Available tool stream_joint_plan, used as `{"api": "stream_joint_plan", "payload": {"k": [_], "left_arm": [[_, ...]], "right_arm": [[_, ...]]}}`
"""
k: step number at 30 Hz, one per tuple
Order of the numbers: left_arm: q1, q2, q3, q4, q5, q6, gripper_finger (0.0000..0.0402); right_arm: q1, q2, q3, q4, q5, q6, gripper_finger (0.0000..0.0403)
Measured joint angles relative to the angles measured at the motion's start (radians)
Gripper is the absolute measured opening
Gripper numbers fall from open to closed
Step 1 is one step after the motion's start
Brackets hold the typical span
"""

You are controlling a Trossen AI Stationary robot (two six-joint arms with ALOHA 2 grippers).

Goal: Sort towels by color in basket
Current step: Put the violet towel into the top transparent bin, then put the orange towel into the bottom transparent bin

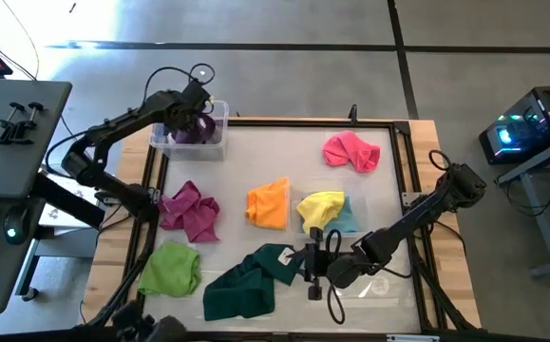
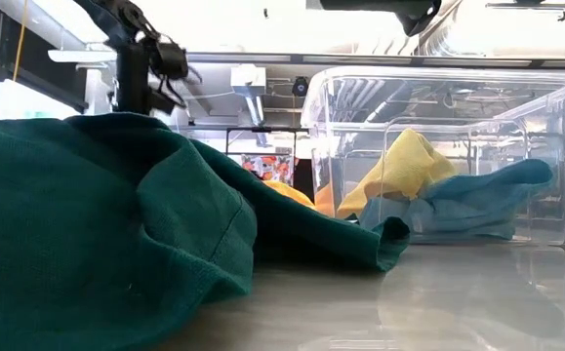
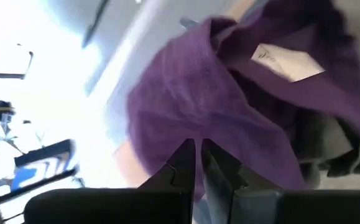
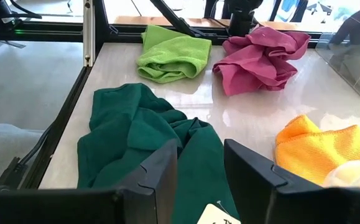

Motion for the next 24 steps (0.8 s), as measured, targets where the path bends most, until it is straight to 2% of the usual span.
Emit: {"api": "stream_joint_plan", "payload": {"k": [3,7,11,13,16,20,24], "left_arm": [[-0.041,-0.086,0.0,-0.027,-0.007,-0.005,0.0014],[-0.14,-0.229,0.0,-0.073,0.036,-0.109,0.0014],[-0.319,-0.365,0.0,-0.083,0.157,-0.228,0.0014],[-0.441,-0.416,0.0,-0.075,0.169,-0.284,0.0014],[-0.634,-0.466,0.0,-0.055,0.142,-0.363,0.0014],[-0.881,-0.483,-0.022,-0.027,0.037,-0.453,0.0014],[-1.065,-0.5,-0.127,-0.018,-0.016,-0.573,0.0014]], "right_arm": [[-0.002,0.0,0.0,0.007,0.0,-0.007,0.0128],[-0.011,0.0,0.0,0.069,-0.017,-0.088,0.0128],[-0.014,0.0,0.0,0.141,-0.072,-0.198,0.0128],[-0.015,0.009,0.0,0.197,-0.086,-0.251,0.0128],[-0.017,0.045,0.0,0.282,-0.096,-0.344,0.0128],[-0.036,0.112,0.03,0.374,-0.088,-0.446,0.0128],[-0.077,0.158,0.176,0.213,-0.074,-0.422,0.0128]]}}
